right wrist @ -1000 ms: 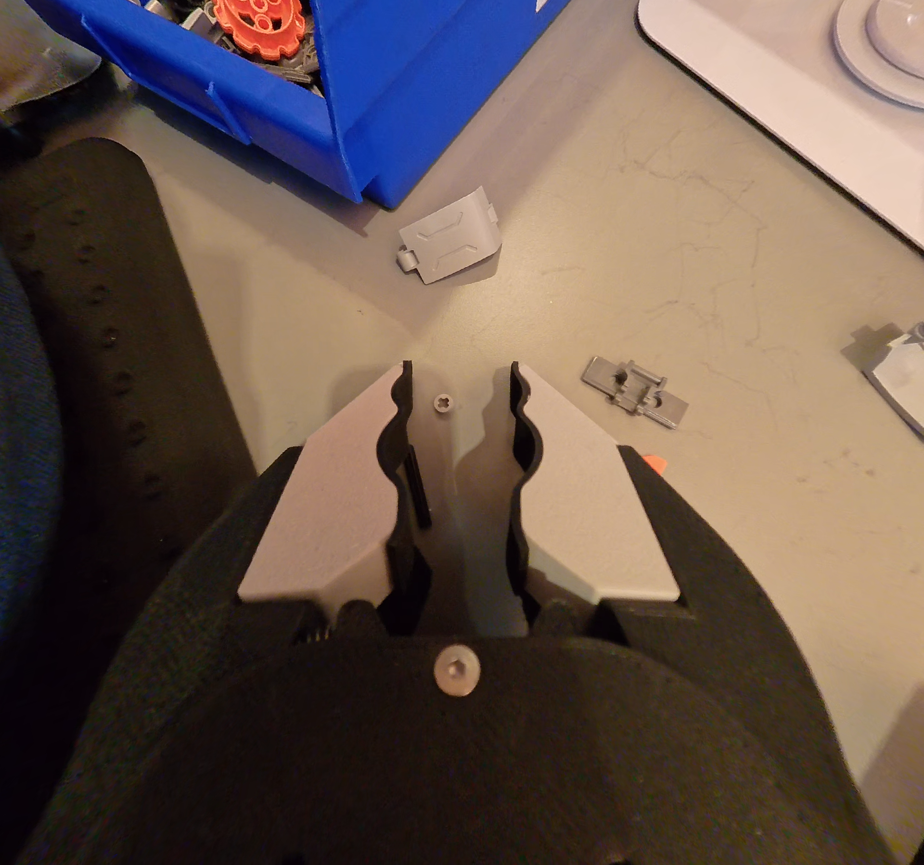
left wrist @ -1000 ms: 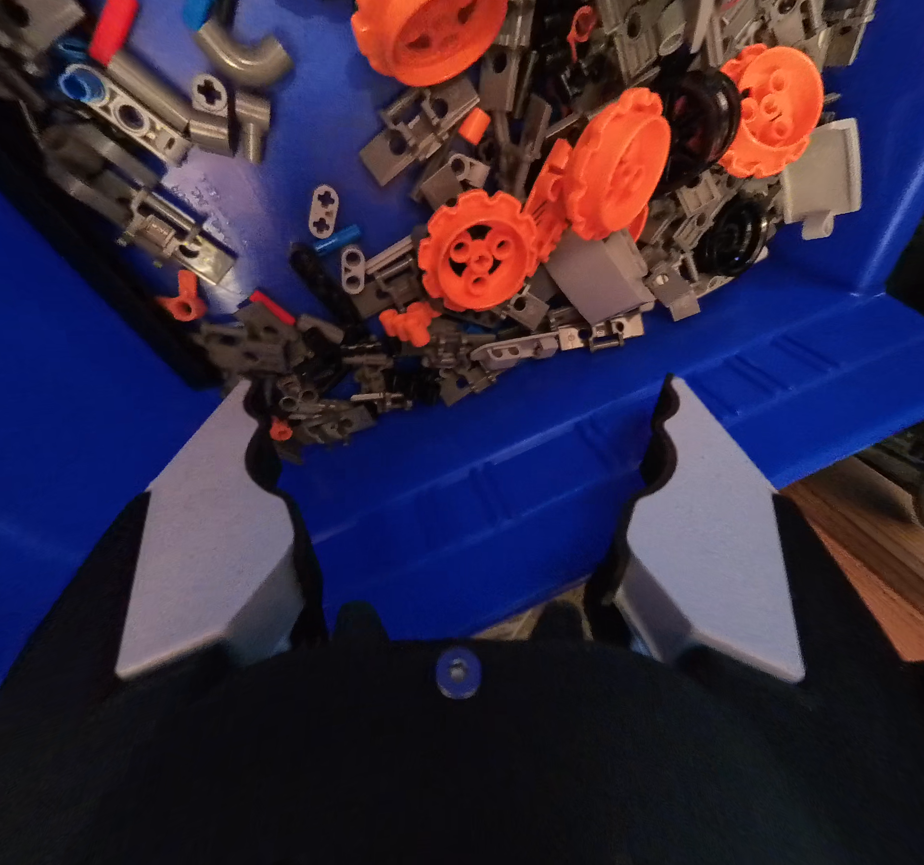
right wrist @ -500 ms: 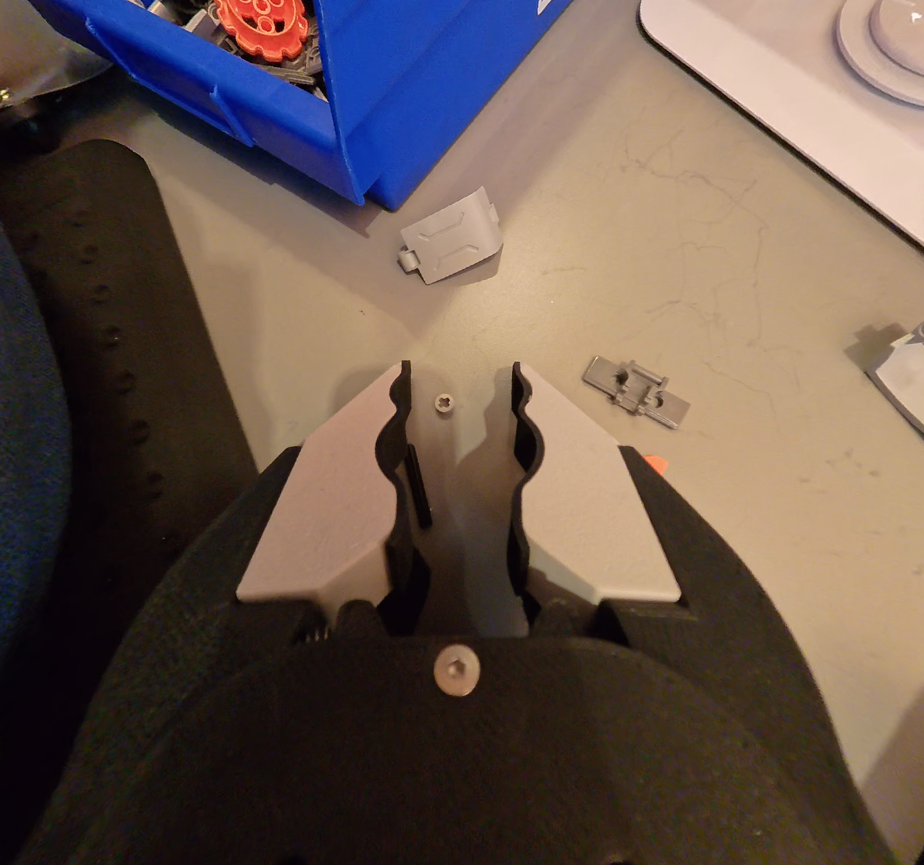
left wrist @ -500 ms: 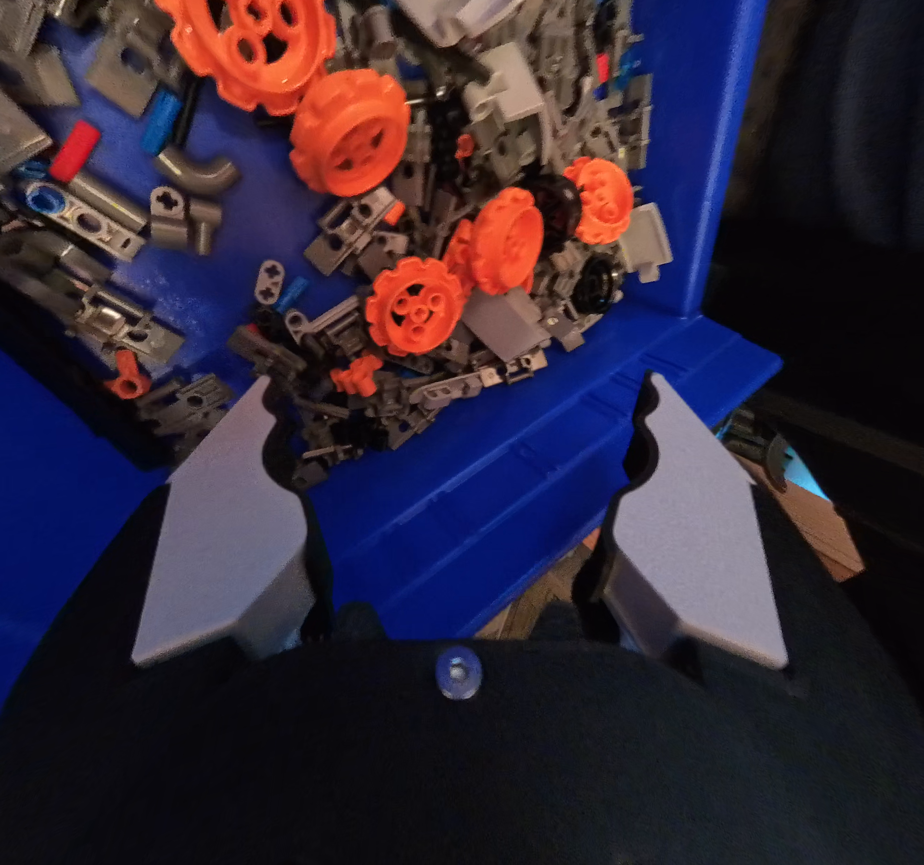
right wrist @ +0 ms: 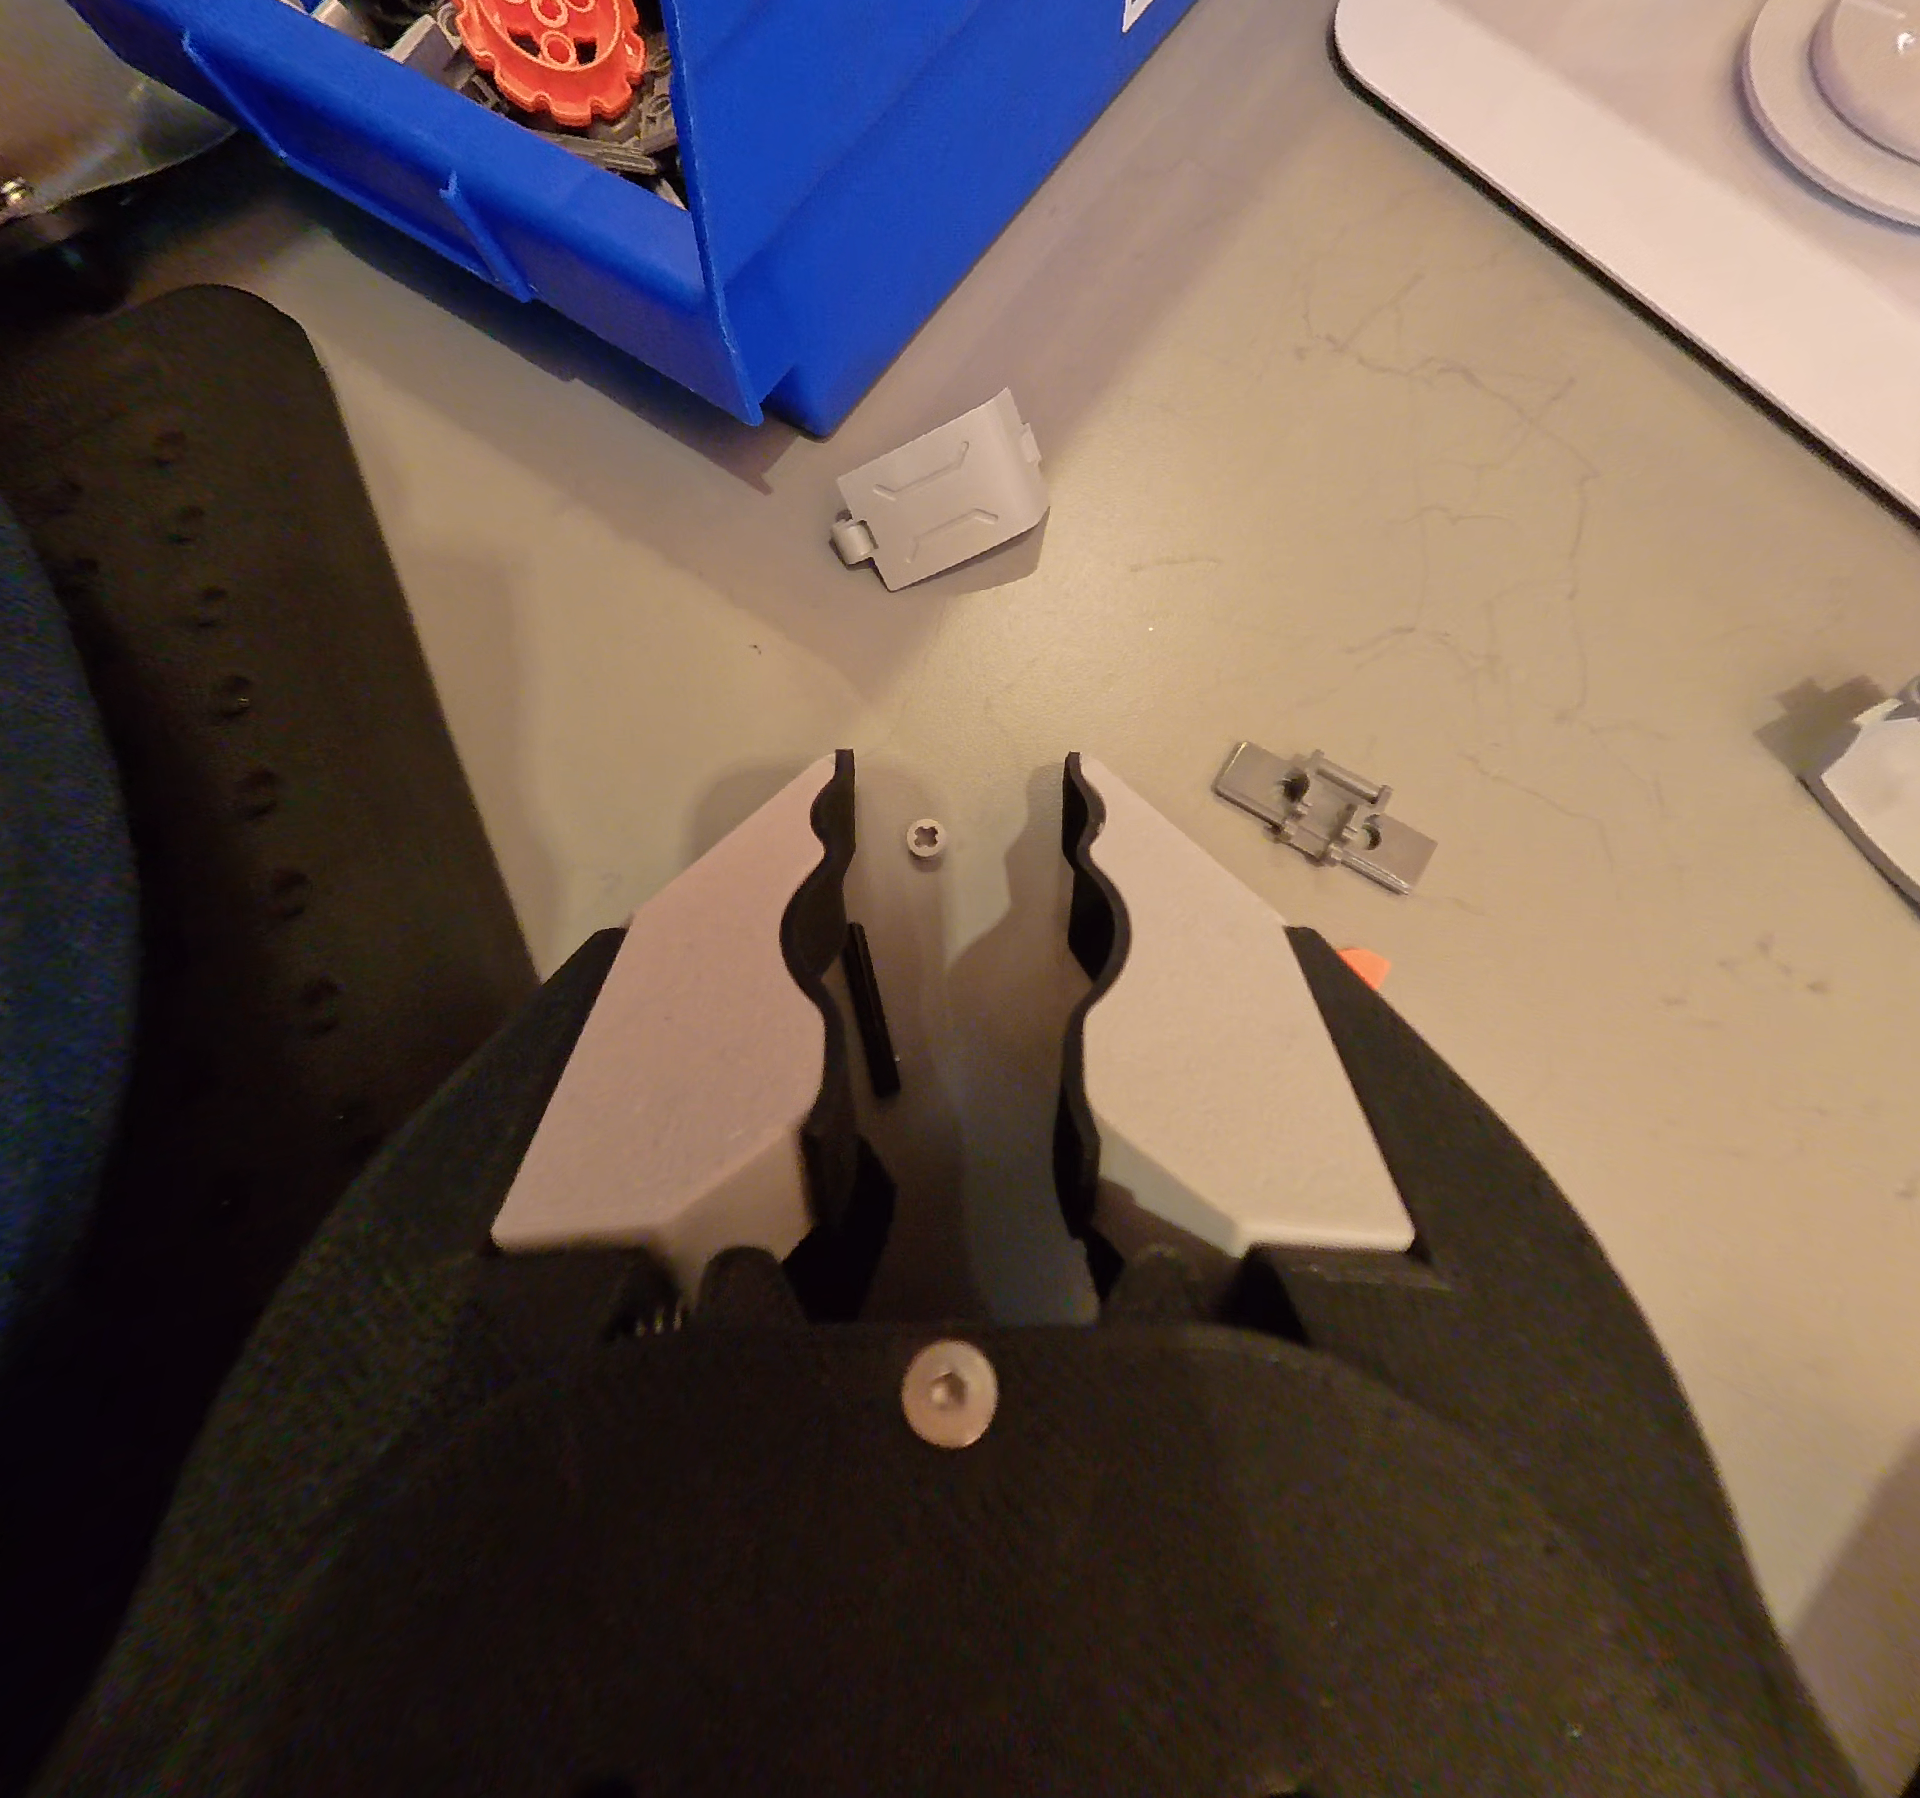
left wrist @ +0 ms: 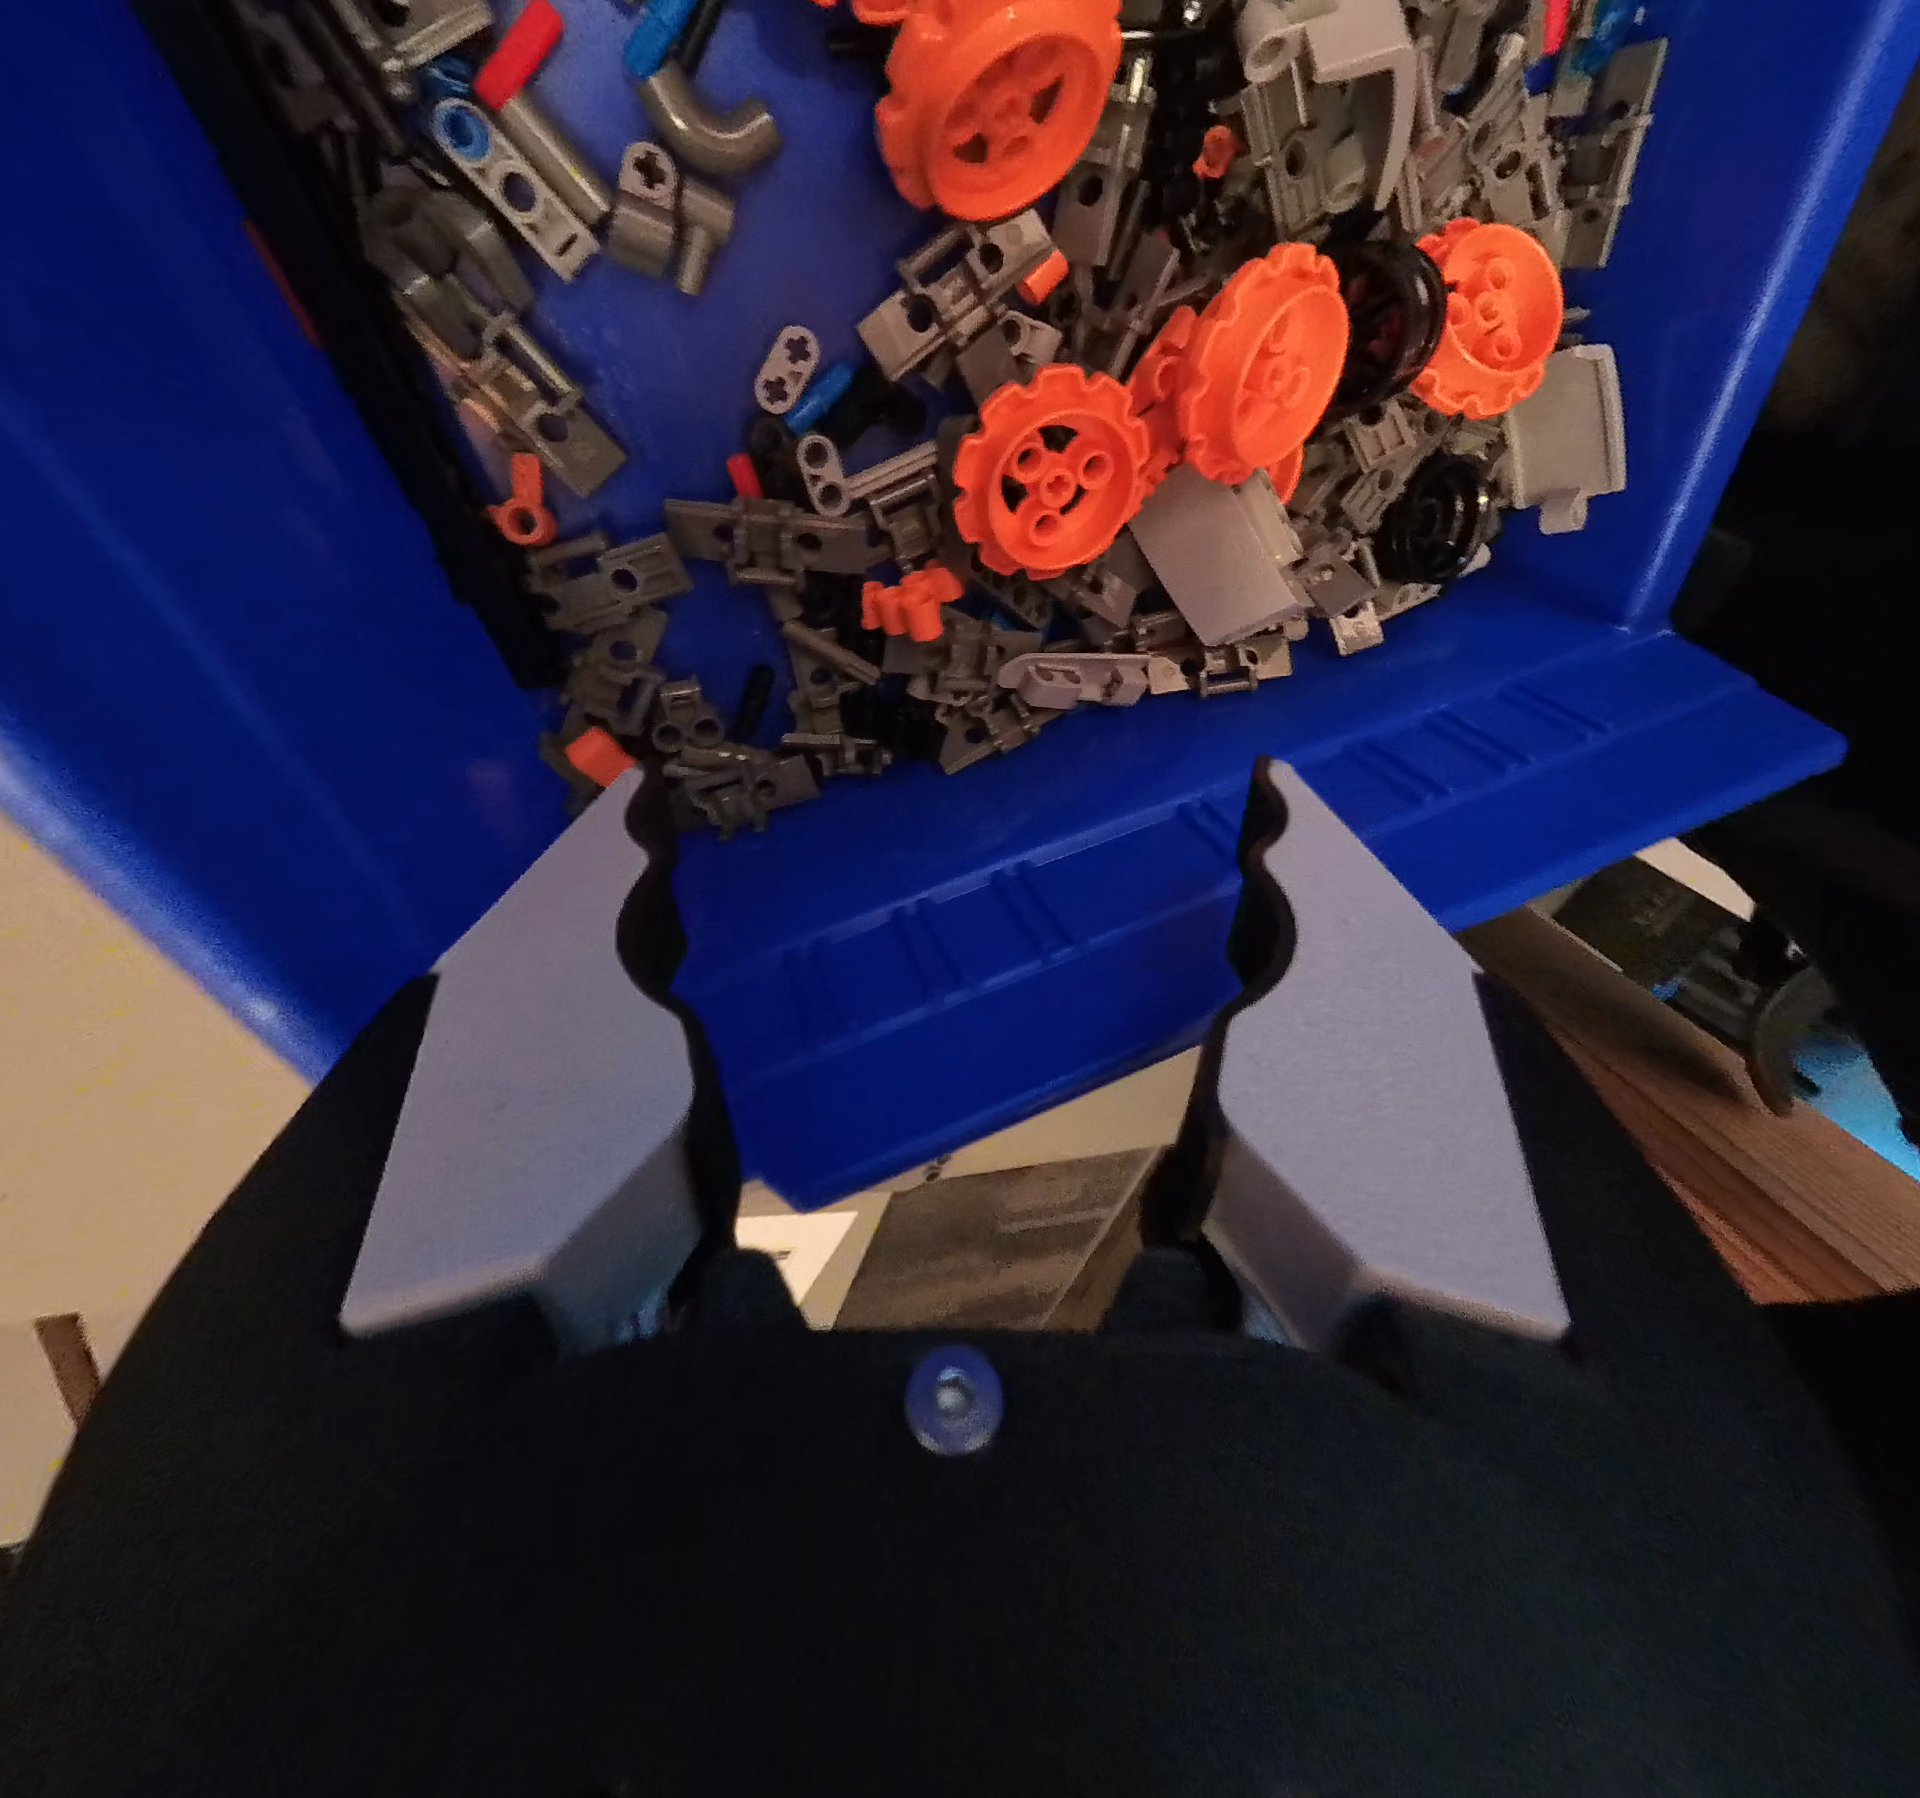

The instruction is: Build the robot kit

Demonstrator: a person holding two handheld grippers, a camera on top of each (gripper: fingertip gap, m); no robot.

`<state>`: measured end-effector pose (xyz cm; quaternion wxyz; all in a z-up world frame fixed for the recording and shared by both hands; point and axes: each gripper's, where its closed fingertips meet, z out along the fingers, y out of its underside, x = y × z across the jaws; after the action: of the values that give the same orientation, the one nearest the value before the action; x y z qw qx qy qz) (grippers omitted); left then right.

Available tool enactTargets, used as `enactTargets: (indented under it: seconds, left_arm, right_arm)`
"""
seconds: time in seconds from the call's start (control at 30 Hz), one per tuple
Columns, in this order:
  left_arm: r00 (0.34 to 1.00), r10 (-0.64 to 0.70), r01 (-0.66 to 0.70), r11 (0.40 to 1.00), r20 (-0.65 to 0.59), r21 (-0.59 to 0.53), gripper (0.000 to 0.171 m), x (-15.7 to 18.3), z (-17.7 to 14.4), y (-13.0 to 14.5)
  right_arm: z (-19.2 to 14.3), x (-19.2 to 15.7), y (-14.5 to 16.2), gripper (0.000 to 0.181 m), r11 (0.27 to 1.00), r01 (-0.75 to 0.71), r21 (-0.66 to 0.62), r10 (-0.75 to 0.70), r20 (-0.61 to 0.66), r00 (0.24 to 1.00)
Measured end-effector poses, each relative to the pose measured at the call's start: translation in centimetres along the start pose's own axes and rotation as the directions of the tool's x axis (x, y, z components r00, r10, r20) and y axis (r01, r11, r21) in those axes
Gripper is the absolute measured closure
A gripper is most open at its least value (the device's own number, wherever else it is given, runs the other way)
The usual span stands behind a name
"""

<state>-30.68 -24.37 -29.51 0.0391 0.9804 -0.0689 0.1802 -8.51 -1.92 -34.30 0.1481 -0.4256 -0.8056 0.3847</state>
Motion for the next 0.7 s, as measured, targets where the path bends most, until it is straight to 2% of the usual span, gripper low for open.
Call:
enactTargets:
  seconds: [0.1,0.17,0.33,0.5,0.63,0.7]
  left_arm:
    - [0.999,-0.013,0.013,1.000,0.051,0.006,0.075,-0.3,-0.3,-0.3]
    - [0.994,-0.037,0.041,0.998,0.108,-0.038,0.076,-0.9,0.0,0.2]
    - [0.988,-0.057,0.076,0.989,0.141,-0.128,0.082,-1.1,1.4,1.1]
    - [0.993,-0.083,0.095,0.984,0.083,-0.154,0.097,-0.3,2.6,0.5]
    - [0.989,-0.113,0.130,0.974,0.096,-0.187,0.106,-1.3,3.2,0.6]
    - [0.988,-0.125,0.141,0.969,0.089,-0.201,0.118,-1.2,3.7,0.6]
  right_arm:
    - [0.0,0.0,0.0,0.143,1.000,0.000,0.001,0.000,-0.001,1.000]
    - [0.0,0.0,0.0,0.143,1.000,0.000,0.002,0.000,-0.001,1.000]
    - [0.0,0.0,-0.1,0.143,1.000,0.004,0.005,-0.004,-0.003,1.000]
    - [-0.1,0.0,-0.1,0.143,1.000,0.008,0.006,-0.008,-0.006,1.000]
    - [-0.1,0.0,-0.1,0.143,1.000,0.010,0.009,-0.010,-0.006,1.000]
    - [-0.1,0.0,-0.1,0.143,1.000,0.011,0.011,-0.011,-0.006,1.000]
